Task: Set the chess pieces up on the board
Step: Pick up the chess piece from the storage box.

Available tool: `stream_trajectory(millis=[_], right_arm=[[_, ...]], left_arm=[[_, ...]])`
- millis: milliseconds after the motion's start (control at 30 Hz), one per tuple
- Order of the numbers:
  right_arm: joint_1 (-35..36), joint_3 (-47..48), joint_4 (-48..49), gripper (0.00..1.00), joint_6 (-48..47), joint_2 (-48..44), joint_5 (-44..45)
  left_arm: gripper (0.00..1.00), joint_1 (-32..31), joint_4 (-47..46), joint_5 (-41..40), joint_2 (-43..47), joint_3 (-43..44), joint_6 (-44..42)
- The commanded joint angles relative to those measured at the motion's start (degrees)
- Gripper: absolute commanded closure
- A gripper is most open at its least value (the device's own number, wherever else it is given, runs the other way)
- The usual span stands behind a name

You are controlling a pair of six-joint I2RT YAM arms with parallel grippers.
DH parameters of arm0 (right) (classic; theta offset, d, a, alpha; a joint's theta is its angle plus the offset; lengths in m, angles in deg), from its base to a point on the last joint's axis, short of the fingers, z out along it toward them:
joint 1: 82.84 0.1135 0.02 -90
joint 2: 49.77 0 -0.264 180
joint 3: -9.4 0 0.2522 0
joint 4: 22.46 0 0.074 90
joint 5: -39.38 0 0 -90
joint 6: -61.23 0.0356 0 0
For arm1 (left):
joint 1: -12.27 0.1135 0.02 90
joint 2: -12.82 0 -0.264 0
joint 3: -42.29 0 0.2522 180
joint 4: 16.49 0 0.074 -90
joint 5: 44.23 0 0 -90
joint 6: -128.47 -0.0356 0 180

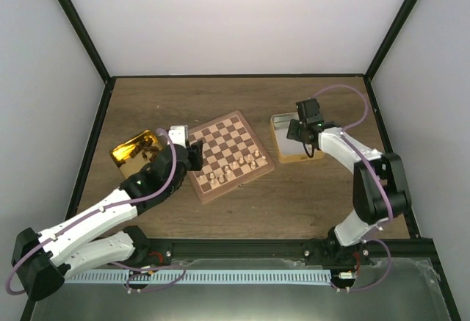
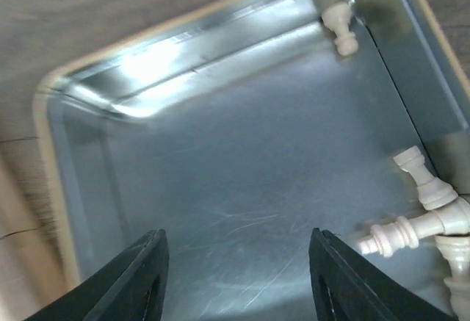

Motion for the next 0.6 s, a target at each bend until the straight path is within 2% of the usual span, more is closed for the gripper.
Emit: stream_trajectory(millis=[0,100,233,433,500,567], right_arm=[[-1.7,2.1,4.7,0.5,-1.9,7.2,8.5],[-3.7,4.1,7.4,0.56,-4.1,12.7,9.4],[-4.2,4.5,12.6,0.56,-8.1,15.5,11.5],[-5.3,7.2,14.2,0.56,-10.1,18.8,11.1],[-5.8,8.8,14.1,0.62,-11.0,20.6,10.8],[-6.5,10.5,13.8,0.64,-11.5,22.6,10.8]], left_arm=[[0.55,1.3,0.6,3.9,1.2,-0.1,0.8],[0.53,1.5,-0.2,5.0,2.3,-1.3,0.8],[0.53,1.7,0.1,5.2,2.7,-1.5,0.9],[0.52,2.0,-0.7,5.8,2.0,-1.5,0.5],[0.52,2.0,-1.2,6.6,2.2,-1.4,0.0],[0.52,2.1,-1.8,7.3,2.7,-1.3,-0.9]])
